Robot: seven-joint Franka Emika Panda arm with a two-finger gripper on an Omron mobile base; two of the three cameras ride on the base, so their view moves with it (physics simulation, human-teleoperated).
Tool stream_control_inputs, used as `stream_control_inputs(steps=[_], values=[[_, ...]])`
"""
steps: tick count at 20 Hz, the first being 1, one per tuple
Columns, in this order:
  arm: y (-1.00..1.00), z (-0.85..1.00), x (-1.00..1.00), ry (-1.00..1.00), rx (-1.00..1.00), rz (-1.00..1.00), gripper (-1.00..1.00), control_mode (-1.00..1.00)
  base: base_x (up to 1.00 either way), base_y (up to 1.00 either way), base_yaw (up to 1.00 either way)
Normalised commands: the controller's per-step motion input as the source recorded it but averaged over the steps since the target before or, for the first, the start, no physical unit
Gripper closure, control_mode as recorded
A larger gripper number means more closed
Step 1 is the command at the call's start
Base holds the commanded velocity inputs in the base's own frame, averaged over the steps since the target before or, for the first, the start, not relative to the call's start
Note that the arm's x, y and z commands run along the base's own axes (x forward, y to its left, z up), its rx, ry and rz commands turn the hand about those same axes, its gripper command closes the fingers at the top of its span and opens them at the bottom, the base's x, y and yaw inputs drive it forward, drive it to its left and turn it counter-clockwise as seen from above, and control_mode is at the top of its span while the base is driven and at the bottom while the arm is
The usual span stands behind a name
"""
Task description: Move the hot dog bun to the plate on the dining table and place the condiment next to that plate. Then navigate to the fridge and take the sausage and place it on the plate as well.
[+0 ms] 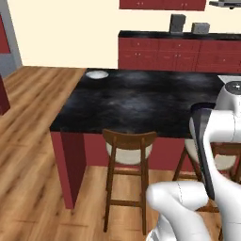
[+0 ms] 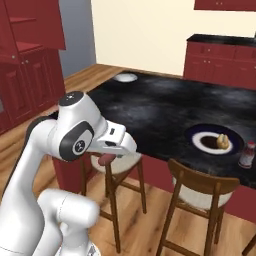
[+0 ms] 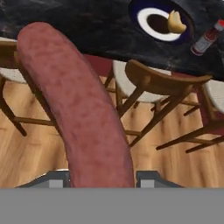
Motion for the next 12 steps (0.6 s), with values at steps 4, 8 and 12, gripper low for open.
stream_control_inputs(steps=[4,8,12], values=[[0.0,0.0,0.0,0.0,0.0,0.0,1.0,1.0,0.59,-1.0,0.04],[0.0,0.0,0.0,0.0,0.0,0.0,1.0,1.0,0.68,-0.94,0.05],[0.0,0.0,0.0,0.0,0.0,0.0,1.0,1.0,0.91,-0.27,0.0]])
